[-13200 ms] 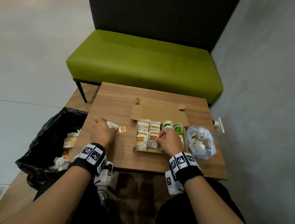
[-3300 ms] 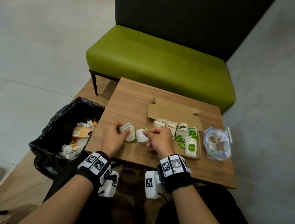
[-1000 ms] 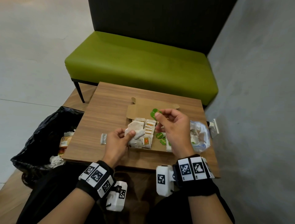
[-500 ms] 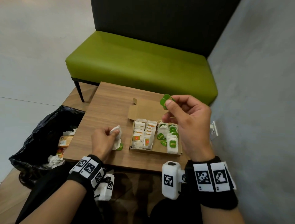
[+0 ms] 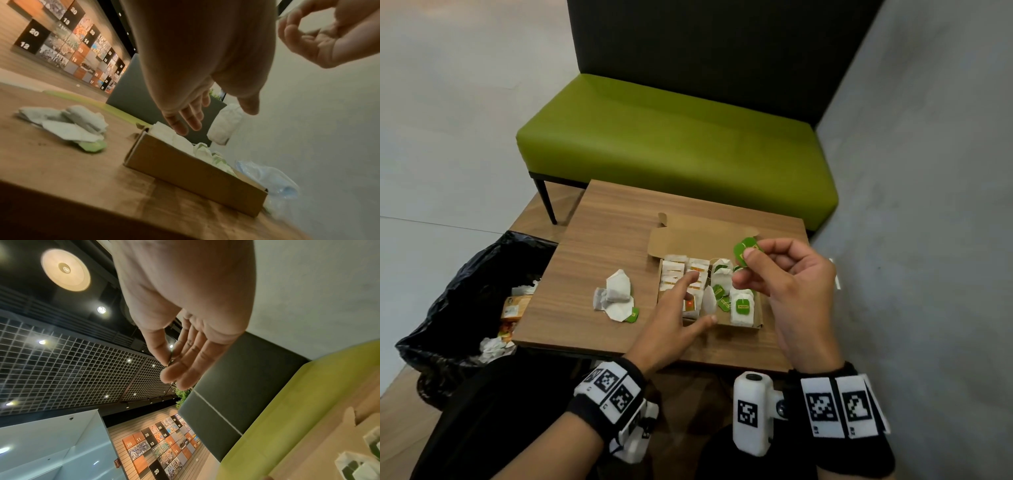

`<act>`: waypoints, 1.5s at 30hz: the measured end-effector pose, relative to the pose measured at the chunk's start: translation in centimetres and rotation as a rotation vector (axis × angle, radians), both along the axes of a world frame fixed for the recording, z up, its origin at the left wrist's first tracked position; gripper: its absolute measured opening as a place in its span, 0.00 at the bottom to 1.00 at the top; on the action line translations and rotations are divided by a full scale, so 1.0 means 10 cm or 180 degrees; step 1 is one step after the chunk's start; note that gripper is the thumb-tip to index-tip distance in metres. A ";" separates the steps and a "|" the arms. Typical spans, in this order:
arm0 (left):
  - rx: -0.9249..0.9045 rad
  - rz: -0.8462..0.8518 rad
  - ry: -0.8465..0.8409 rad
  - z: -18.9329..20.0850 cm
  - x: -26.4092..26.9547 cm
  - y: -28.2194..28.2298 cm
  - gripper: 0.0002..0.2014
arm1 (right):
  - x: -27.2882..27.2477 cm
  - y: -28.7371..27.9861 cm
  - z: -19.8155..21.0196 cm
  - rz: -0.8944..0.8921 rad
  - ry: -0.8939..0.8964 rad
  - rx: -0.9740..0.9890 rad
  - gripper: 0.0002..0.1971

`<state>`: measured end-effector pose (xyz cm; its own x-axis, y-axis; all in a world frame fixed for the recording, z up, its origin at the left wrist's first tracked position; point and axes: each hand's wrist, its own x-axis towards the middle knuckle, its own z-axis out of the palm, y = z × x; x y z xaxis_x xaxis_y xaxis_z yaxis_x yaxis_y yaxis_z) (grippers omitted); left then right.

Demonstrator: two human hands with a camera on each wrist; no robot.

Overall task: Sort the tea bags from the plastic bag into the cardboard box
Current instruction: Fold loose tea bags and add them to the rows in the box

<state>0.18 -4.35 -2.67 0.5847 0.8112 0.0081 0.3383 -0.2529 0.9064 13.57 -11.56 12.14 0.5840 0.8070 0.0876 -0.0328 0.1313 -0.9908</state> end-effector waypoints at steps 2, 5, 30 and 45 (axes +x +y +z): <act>0.0015 0.0045 -0.0098 -0.03 0.06 0.00 0.34 | 0.01 -0.06 0.00 0.0010 0.0031 -0.0004 0.05; 0.0065 -0.0082 -0.0062 -0.05 0.11 0.01 0.22 | 0.03 -0.15 0.00 0.0035 0.0144 -0.0010 0.04; -0.1113 0.0887 -0.0605 0.04 -0.22 -0.43 0.17 | -0.35 -1.12 -0.30 0.0826 0.0518 -0.0566 0.09; -0.2032 0.0152 -0.0617 0.59 -0.44 -0.63 0.10 | -0.39 -1.11 -1.28 0.0559 -0.0128 -0.1764 0.03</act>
